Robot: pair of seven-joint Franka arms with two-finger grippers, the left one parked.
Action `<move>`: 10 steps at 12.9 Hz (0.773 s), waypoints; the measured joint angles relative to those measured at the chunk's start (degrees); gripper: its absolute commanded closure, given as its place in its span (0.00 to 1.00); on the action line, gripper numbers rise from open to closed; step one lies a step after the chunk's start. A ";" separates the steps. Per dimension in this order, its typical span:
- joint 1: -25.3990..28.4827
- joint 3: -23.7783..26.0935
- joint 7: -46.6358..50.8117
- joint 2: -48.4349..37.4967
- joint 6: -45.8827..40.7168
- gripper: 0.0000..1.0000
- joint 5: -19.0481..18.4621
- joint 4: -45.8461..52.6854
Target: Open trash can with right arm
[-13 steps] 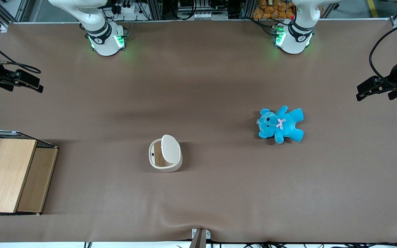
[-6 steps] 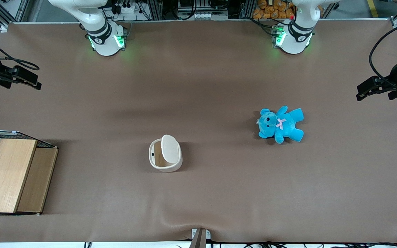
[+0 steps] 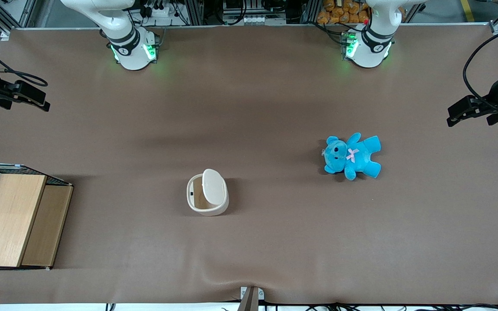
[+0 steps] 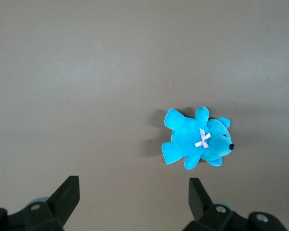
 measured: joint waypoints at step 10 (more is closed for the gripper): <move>-0.08 -0.06 -0.82 -0.17 1.94 0.00 -1.20 -0.08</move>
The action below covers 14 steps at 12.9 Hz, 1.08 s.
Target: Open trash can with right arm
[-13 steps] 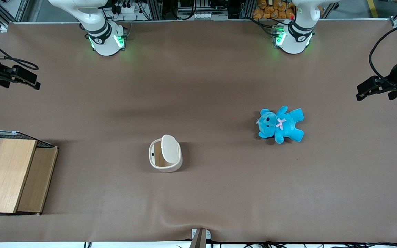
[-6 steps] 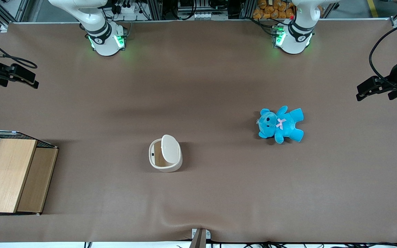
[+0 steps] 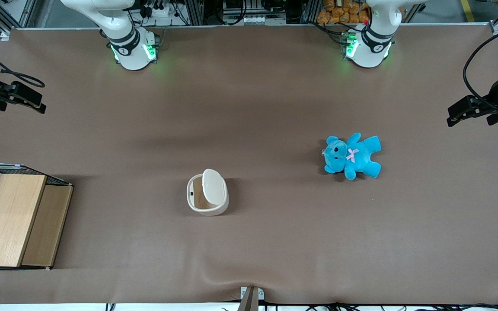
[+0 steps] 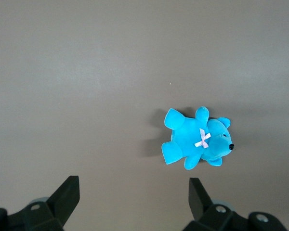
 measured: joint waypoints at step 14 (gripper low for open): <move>-2.39 -0.11 -2.29 0.01 0.82 0.00 -0.04 -0.68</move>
